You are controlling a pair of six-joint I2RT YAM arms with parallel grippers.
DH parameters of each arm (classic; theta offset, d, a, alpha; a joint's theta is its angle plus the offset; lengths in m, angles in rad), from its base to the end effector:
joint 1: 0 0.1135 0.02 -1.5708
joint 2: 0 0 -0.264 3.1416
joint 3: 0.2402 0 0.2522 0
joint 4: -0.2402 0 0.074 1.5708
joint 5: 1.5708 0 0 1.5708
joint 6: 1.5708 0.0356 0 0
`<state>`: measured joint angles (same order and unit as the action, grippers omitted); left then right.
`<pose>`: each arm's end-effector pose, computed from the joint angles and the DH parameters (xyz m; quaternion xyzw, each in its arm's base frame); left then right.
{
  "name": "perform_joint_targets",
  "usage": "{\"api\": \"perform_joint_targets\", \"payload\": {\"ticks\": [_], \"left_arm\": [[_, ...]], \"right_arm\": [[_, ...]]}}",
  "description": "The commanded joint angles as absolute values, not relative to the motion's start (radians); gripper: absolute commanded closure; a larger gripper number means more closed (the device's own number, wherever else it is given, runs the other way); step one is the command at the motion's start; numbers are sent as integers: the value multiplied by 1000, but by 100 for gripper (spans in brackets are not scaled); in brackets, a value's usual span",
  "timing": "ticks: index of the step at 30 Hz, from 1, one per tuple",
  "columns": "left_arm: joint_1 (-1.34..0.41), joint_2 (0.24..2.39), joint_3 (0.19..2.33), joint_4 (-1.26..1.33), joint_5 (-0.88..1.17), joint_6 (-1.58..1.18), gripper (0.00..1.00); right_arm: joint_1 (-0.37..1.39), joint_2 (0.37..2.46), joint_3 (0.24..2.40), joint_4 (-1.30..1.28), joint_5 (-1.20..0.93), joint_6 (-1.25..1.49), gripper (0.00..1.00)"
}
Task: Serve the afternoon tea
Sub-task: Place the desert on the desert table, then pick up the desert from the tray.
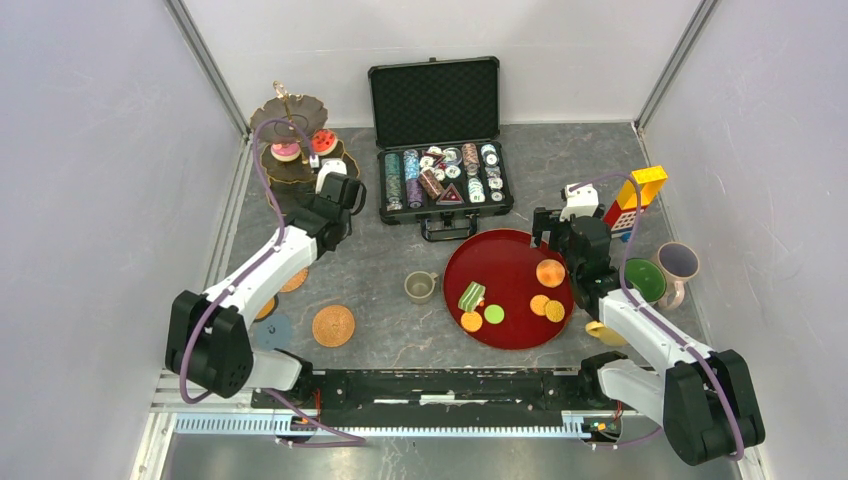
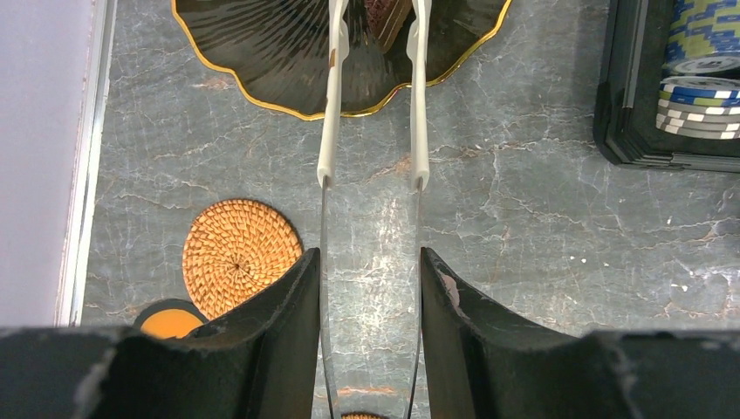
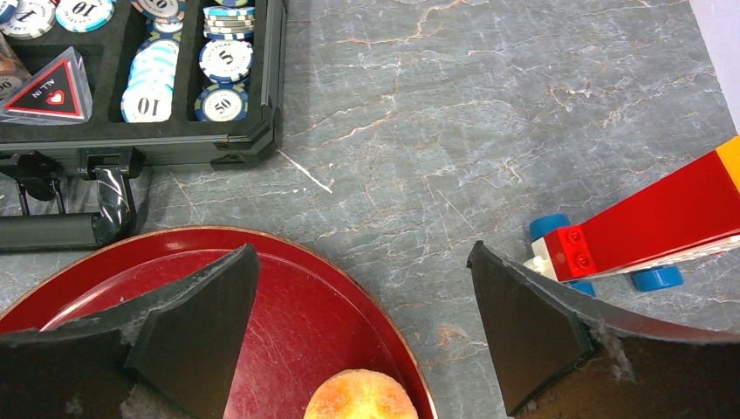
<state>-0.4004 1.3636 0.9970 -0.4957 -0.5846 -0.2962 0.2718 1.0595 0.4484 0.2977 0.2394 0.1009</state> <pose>0.2686 -0.0924 0.2613 -0.0530 0.9021 0.1407 0.4045 0.2230 0.0534 0.2189 0.0014 0.8061 0.0133 0.5917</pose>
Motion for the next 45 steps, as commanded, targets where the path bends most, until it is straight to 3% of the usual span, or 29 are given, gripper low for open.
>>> {"api": "perform_joint_targets", "payload": {"ticks": [1,12,24,30,36,45], "left_arm": [[-397,1323,1047,-491,-585,-356,74],[-398,1188,1072,-638,-343,-352,78],[-467,1053,1158,-710,123,-259,77],[-708,1168,1270,-813,73,-275,74],[-753,1295,1367,-917,158,-504,75],[-825,1376,1349,-922,194,-540,72]], "right_arm": [[265,1065,474,341,227,110,2],[265,1067,479,336,223,112,2],[265,1075,485,334,224,112,2],[265,1077,489,326,226,112,2],[265,1080,490,325,226,112,2],[265,1070,486,323,233,106,2]]}}
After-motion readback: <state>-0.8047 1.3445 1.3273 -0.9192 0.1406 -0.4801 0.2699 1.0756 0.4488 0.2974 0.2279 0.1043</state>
